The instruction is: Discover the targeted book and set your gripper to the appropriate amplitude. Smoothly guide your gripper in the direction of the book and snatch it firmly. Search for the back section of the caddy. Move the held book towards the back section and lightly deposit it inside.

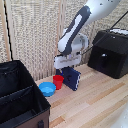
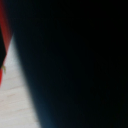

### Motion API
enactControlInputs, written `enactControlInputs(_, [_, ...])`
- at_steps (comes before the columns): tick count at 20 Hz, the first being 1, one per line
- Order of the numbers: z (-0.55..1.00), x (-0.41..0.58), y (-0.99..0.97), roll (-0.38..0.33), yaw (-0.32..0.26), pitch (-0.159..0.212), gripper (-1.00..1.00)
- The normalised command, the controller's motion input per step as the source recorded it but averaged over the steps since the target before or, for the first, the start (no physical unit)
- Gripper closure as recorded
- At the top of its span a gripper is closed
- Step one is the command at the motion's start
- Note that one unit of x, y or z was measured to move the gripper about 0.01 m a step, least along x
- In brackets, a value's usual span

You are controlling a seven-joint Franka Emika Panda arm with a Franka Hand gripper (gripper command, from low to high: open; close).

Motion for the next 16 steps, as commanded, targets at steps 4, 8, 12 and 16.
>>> enactControlInputs(4, [0.00,-0.004,0.00,0.000,-0.010,0.002,1.00])
enactControlInputs(8, [0.00,0.018,0.06,0.000,0.000,-0.006,1.00])
enactControlInputs(12, [0.35,0.044,0.08,-0.022,-0.052,-0.119,1.00])
enactControlInputs(16, [0.98,0.011,0.10,-0.058,-0.236,-0.037,1.00])
